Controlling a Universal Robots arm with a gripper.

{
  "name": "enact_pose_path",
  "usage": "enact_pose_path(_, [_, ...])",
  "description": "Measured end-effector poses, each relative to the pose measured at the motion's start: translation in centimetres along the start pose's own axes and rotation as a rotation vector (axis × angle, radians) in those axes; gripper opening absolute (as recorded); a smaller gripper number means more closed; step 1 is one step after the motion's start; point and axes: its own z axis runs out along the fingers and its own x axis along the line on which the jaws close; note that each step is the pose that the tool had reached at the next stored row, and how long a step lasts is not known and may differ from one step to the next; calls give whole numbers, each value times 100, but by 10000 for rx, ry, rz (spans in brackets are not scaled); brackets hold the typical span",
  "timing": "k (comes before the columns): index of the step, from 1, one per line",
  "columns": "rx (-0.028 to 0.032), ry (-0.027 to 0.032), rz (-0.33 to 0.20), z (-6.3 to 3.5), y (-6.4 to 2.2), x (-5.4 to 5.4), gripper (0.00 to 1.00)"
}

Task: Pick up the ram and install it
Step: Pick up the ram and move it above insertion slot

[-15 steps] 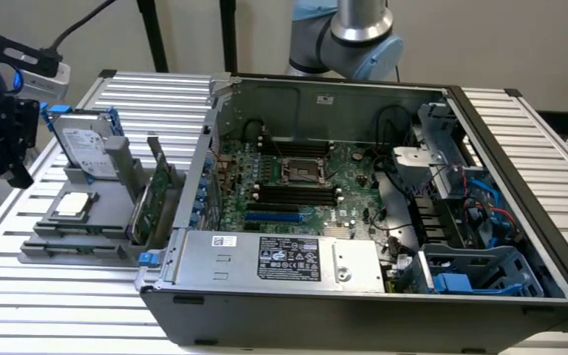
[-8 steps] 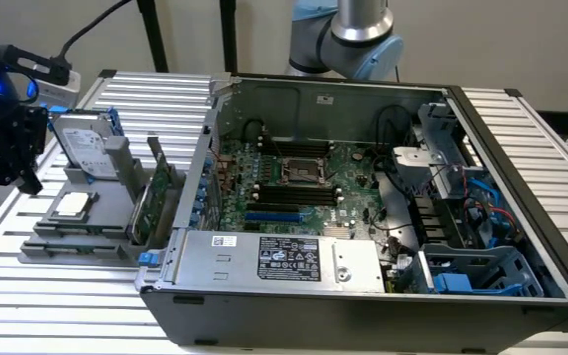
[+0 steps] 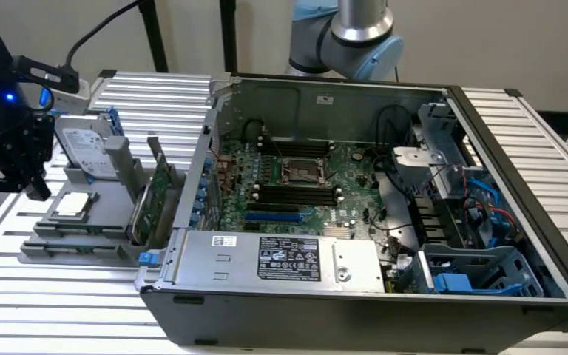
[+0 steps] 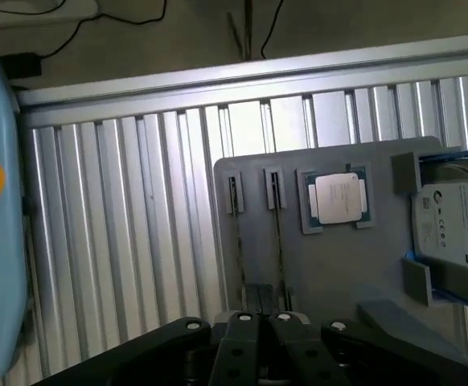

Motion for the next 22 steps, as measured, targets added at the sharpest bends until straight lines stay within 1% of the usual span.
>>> enact_pose_path(2, [11, 8, -145, 21, -4, 0, 0])
enact_pose_path(5, [48, 12, -371, 47, -7, 1, 0])
enact_pose_path(6, [64, 7, -439, 53, -7, 2, 0])
enact_pose_path(9, [124, -35, -596, 74, -8, 6, 0])
enact_pose_path(11, [141, -58, -667, 93, -12, 18, 0])
enact_pose_path(12, [147, -73, -692, 104, -13, 26, 0])
enact_pose_path(14, [161, -129, -724, 121, -16, 44, 0])
enact_pose_path(18, [173, -290, -776, 153, -23, 83, 0])
enact_pose_path(19, [172, -311, -799, 170, -25, 94, 0])
enact_pose_path(20, [174, -318, -837, 189, -27, 102, 0])
enact_pose_path(22, [172, -314, -936, 225, -29, 108, 0])
